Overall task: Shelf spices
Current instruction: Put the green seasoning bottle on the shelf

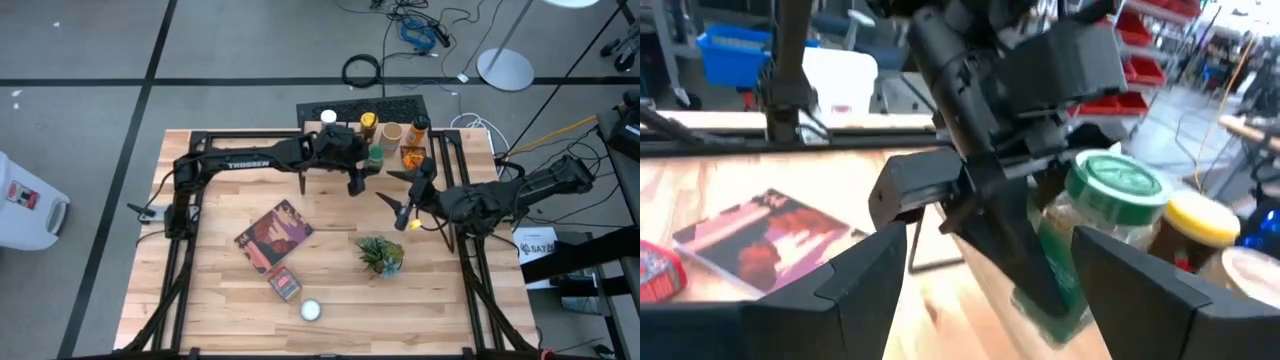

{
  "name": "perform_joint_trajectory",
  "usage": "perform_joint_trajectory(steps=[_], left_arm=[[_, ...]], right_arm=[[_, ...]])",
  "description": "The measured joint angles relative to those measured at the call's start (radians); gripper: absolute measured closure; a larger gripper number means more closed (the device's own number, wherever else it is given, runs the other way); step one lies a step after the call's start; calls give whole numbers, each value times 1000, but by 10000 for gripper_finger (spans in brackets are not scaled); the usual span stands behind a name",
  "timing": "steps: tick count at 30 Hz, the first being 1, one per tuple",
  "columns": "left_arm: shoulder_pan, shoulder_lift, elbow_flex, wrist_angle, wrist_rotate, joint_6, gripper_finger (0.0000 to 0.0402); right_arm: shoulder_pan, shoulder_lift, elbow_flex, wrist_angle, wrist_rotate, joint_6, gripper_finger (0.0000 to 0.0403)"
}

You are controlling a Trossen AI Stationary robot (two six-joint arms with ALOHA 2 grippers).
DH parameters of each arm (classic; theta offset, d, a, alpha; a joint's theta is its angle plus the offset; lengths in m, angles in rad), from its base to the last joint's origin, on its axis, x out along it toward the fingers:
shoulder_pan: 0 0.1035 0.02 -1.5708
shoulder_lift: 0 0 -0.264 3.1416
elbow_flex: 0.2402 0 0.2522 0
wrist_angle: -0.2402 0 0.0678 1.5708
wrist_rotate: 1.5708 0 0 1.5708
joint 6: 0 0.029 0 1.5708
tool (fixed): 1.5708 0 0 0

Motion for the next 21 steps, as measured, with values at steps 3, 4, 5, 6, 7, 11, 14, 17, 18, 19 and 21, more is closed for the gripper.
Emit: perform_joint_trajectory(steps=[3, 4, 5, 6, 7, 11, 14, 17, 18, 19, 21], left_arm=[[1, 17, 0, 19, -48, -9, 203], [4, 18, 0, 16, -55, -15, 203], [7, 18, 0, 19, -66, -29, 203], [9, 20, 0, 29, -78, -39, 203], [12, 23, 1, 37, -86, -54, 203], [18, 42, 0, 34, -109, -102, 203], [20, 51, 0, 33, -111, -131, 203], [20, 64, 1, 40, -122, -148, 203], [20, 72, 0, 39, -132, -154, 203], [20, 80, 0, 50, -144, -157, 203], [20, 85, 0, 39, -156, -163, 203]], right_arm=[[0, -16, 0, -79, 1, 62, 131], [0, -23, 0, -101, 1, 80, 131], [0, -30, 0, -122, 1, 97, 131], [0, -38, 0, -145, 1, 113, 132], [1, -46, 0, -164, 1, 128, 132], [17, -72, 0, -198, 3, 149, 132], [38, -90, 0, -221, 13, 162, 132], [61, -106, 1, -257, 24, 181, 132], [66, -110, 1, -261, 26, 188, 132], [71, -114, 1, -266, 28, 194, 132], [82, -118, 1, -277, 29, 198, 132]])
